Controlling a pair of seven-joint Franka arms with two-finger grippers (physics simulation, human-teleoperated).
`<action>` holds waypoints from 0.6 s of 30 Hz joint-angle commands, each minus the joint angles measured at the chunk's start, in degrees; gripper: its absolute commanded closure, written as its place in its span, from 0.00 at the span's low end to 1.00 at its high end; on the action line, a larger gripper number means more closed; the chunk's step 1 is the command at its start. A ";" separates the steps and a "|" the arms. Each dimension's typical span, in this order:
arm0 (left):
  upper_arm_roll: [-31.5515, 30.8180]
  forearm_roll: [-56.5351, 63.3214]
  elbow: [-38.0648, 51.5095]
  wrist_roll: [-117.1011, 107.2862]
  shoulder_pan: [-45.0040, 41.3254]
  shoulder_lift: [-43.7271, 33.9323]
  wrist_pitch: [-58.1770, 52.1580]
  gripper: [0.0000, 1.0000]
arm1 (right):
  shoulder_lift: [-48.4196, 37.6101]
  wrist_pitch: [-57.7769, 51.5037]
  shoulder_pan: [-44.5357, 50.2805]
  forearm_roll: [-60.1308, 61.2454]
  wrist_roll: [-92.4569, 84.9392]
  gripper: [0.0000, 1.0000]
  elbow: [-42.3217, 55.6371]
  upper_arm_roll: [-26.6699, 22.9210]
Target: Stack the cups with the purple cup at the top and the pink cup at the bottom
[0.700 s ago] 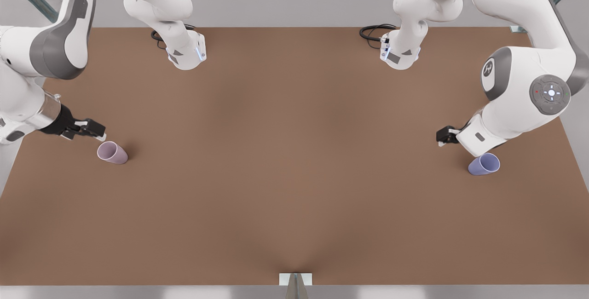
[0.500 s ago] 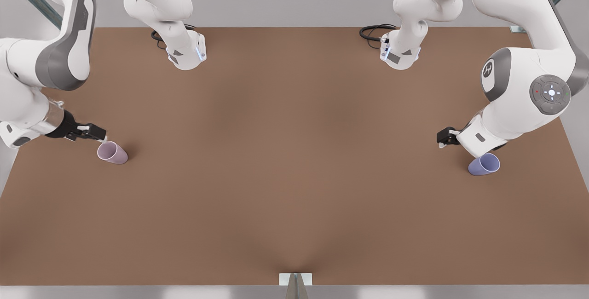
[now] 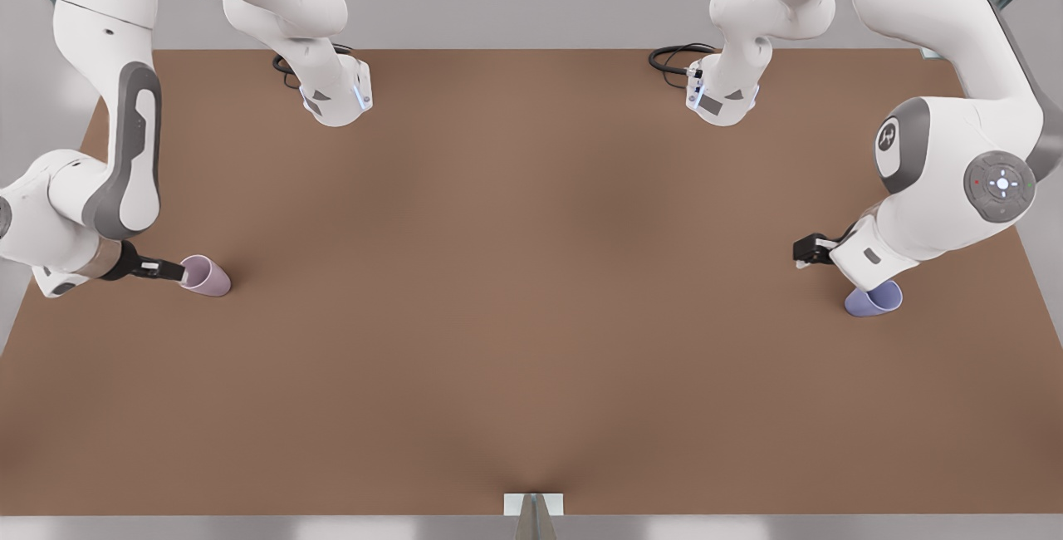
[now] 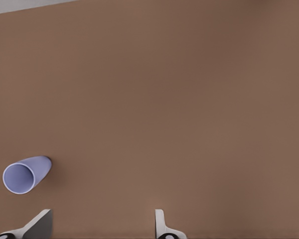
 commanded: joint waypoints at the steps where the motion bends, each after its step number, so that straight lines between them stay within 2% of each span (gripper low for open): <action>1: 0.01 -0.28 -0.06 0.82 -0.09 -0.02 -0.70 0.00 | -0.17 8.39 0.04 0.74 -24.52 0.00 -1.66 -0.16; 7: 0.01 -0.19 -0.15 0.82 -0.09 -0.02 -0.70 0.00 | 0.71 17.10 0.04 0.57 -33.49 0.00 -8.87 -2.36; 18: 0.27 -0.19 -0.15 0.82 -0.09 0.95 -0.79 0.00 | 5.28 20.52 -0.93 1.88 -36.22 0.00 -7.47 -3.68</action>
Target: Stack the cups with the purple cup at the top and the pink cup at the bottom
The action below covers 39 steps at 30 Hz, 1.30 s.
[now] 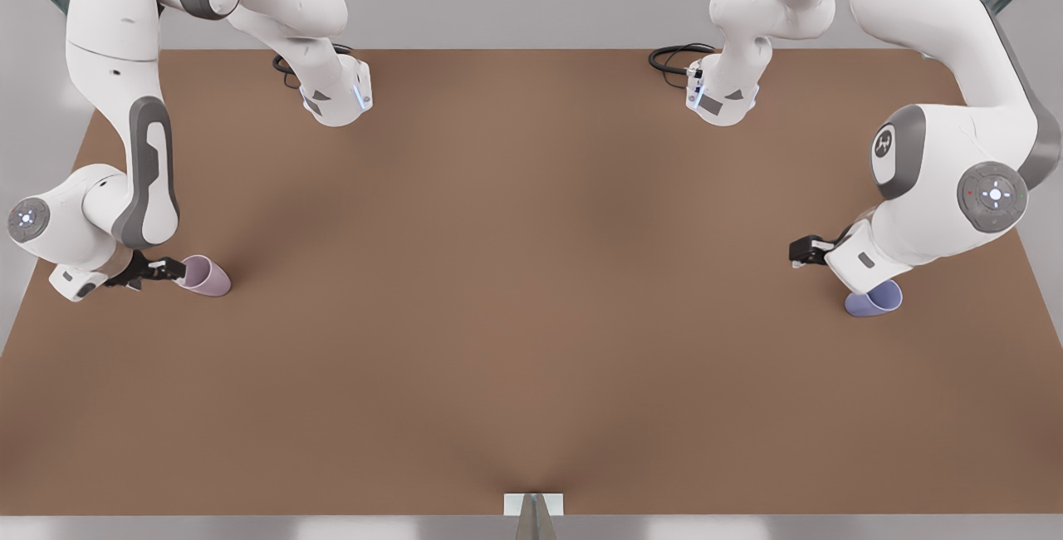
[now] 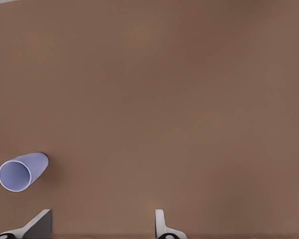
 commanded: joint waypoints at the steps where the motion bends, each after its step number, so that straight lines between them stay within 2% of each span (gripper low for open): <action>1: 0.06 0.03 0.05 0.30 0.00 0.10 -0.10 0.00 | 0.18 2.69 -0.04 0.63 -14.52 0.00 -0.24 -0.06; 8: 0.06 0.03 -0.04 0.30 0.00 0.10 -0.10 0.00 | -1.23 2.78 -0.12 0.54 -14.96 0.02 -5.07 0.03; 9: 0.06 0.03 0.05 0.30 0.00 0.19 -0.10 0.00 | -0.88 3.57 -0.65 0.54 -14.96 0.12 -5.33 0.03; 11: 0.06 0.03 0.05 0.30 0.00 0.28 -0.10 0.00 | -0.70 5.33 -0.83 0.54 -15.84 0.20 -6.21 0.03; 12: 0.07 0.03 0.05 0.30 0.00 0.28 -0.10 0.00 | -0.26 5.59 -0.91 0.54 -16.28 0.24 -6.21 0.03; 15: 0.15 0.03 -0.04 0.30 0.00 0.46 -0.10 0.00 | 0.18 5.41 -0.91 0.89 -15.76 0.26 -6.65 0.03; 18: 0.24 0.03 -0.04 0.30 0.00 0.72 -0.10 0.00 | 0.44 5.59 -0.91 0.89 -15.75 0.43 -6.92 0.03; 23: 0.77 0.03 0.05 0.30 0.00 1.16 -0.80 0.00 | 1.14 5.41 -0.65 1.59 -15.93 0.58 -6.92 0.03; 25: 0.77 0.03 -0.04 0.30 0.00 1.16 -0.89 0.00 | 0.97 5.06 -0.12 1.68 -15.58 0.74 -6.57 0.12; 26: 0.77 0.03 -0.04 0.30 0.08 1.16 -0.89 0.00 | 0.79 4.80 -0.04 1.68 -15.40 0.79 -6.39 0.12; 30: 0.86 0.03 0.05 0.30 0.08 1.25 -0.97 0.00 | -0.26 3.92 0.05 1.68 -14.00 0.79 -6.39 0.38; 32: 1.47 0.03 0.05 0.39 0.00 1.16 -0.97 0.00 | -2.72 0.94 3.12 1.59 -9.43 0.79 -6.39 0.47; 33: 1.91 -0.06 0.05 0.39 0.08 1.16 -0.97 0.00 | -4.48 -1.00 4.89 1.24 -3.11 0.79 -6.30 2.13; 35: 3.31 -0.14 0.05 0.39 0.17 1.33 -0.71 0.00 | -6.41 -4.69 4.97 0.89 7.44 0.79 -4.81 8.72; 39: 4.02 -0.23 0.05 1.62 0.17 1.95 -0.36 0.00 | -7.47 -8.38 4.97 -0.60 34.33 0.79 -2.44 25.69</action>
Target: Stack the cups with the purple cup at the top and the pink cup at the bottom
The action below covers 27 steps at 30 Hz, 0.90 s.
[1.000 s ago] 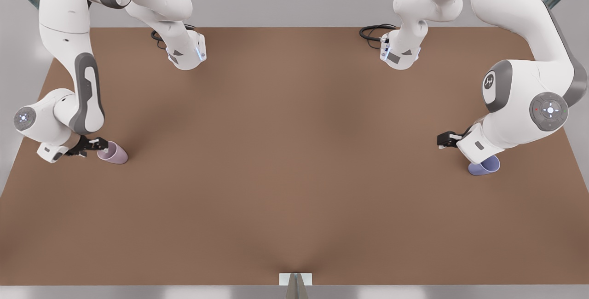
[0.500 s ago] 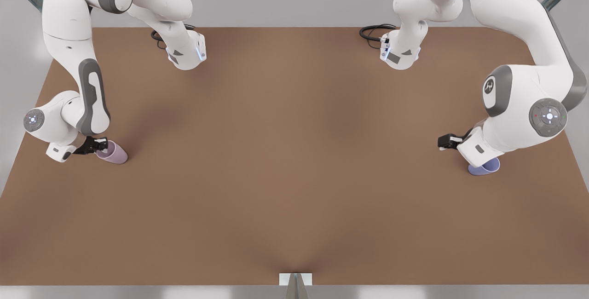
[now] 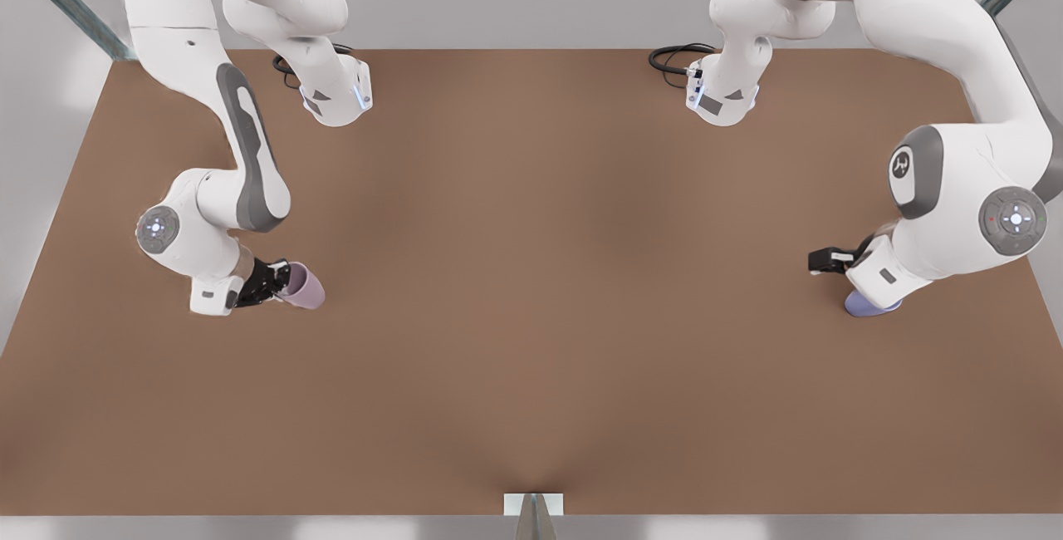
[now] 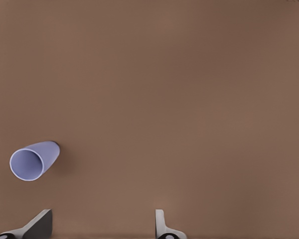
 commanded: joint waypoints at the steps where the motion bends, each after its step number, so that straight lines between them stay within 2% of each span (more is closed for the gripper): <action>1: 0.10 -0.03 0.03 1.08 -0.04 0.03 0.28 0.00 | -0.08 -5.59 1.19 -0.73 42.96 0.79 1.41 5.31; 5: 2.47 -1.18 0.03 4.76 -0.04 0.73 0.36 0.00 | 6.07 -6.73 16.74 -0.20 65.37 0.79 11.87 5.40; 7: 6.68 -1.70 -0.06 14.25 -0.04 2.23 3.79 0.00 | 14.50 -7.95 24.12 0.15 77.14 0.79 22.93 5.05; 8: 8.62 -2.23 -0.06 18.30 -0.04 3.55 4.76 0.00 | 18.73 -12.44 26.59 -0.29 81.45 0.79 30.58 4.35; 9: 9.94 -3.02 -0.15 21.99 1.10 4.95 6.87 0.00 | 23.03 -14.82 32.30 -0.38 87.87 0.79 38.23 -0.13; 10: 9.94 -3.64 -0.15 25.07 2.60 6.09 7.84 0.00 | 26.28 -15.26 34.68 -0.20 91.65 0.79 43.15 -1.54; 13: 9.94 -3.81 -3.58 28.50 4.36 6.71 11.61 0.00 | 35.95 -15.35 38.72 -0.55 103.96 0.79 55.72 -1.72; 14: 10.12 -4.60 -7.96 31.04 4.36 6.36 16.62 0.00 | 38.41 -15.52 39.43 -0.55 105.19 0.79 58.01 -1.81; 19: 10.56 -5.92 -13.94 45.37 9.54 7.15 28.58 0.00 | 43.08 -16.58 40.48 -1.61 107.57 0.79 62.32 -1.90; 27: 10.47 -8.29 -14.65 56.89 14.38 10.84 32.27 0.00 | 44.13 -16.05 40.92 -1.43 107.65 0.79 62.67 -2.42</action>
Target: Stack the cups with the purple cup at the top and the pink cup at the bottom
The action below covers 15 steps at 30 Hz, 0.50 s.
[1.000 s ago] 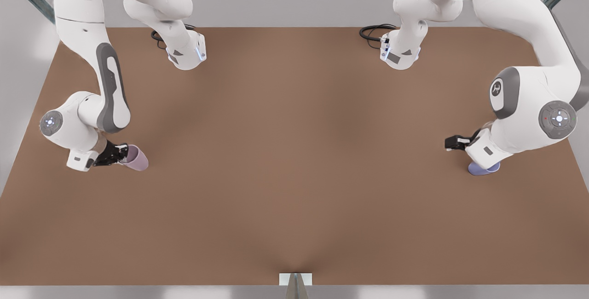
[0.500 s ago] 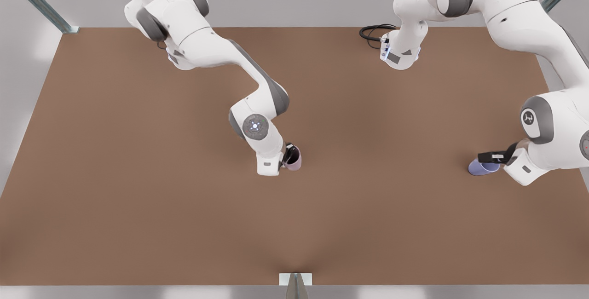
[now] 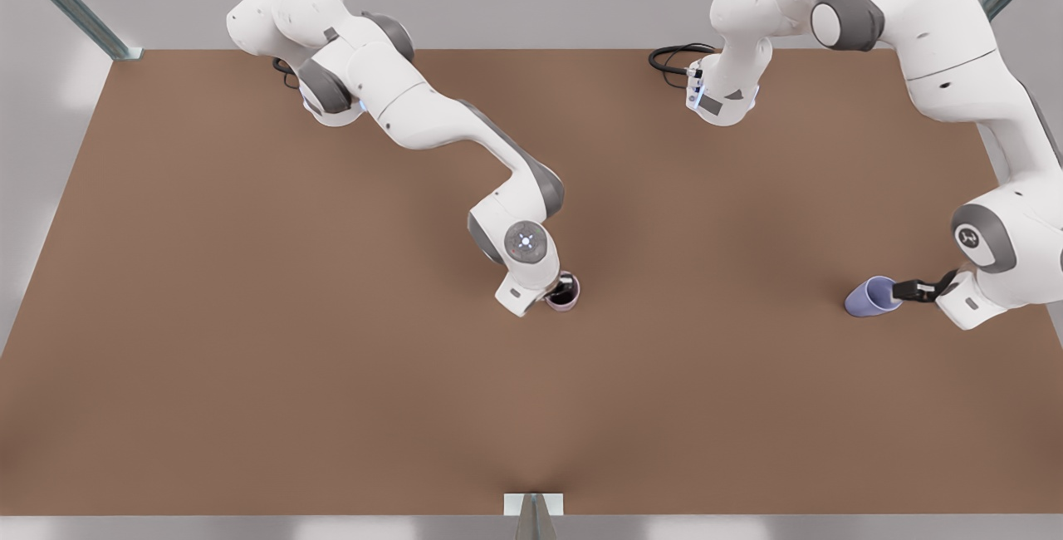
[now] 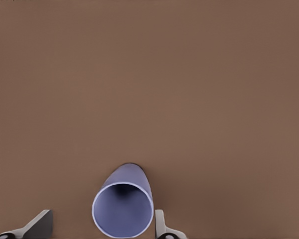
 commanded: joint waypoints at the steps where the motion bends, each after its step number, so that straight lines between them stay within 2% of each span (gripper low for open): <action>1: 0.01 -1.11 0.02 26.47 0.63 0.58 4.47 0.00 | 0.67 -0.24 0.01 -0.06 31.26 0.77 0.84 0.00; 3: 0.01 -1.46 0.02 26.91 1.24 1.55 4.47 0.00 | 0.76 -0.24 0.01 -0.06 31.27 0.63 1.19 -0.18; 4: 0.01 -1.64 0.02 27.00 1.24 1.73 4.47 0.00 | 0.76 -0.24 0.01 -0.06 31.27 0.42 1.19 -0.18; 5: 0.01 -1.73 -0.07 27.17 1.33 2.08 4.30 0.00 | 0.76 -0.15 0.01 -0.06 31.27 0.27 1.19 -0.18; 15: 0.01 -3.40 -7.10 30.60 2.21 2.87 10.71 0.00 | 0.32 -0.68 0.01 -0.14 31.00 0.26 0.67 -0.35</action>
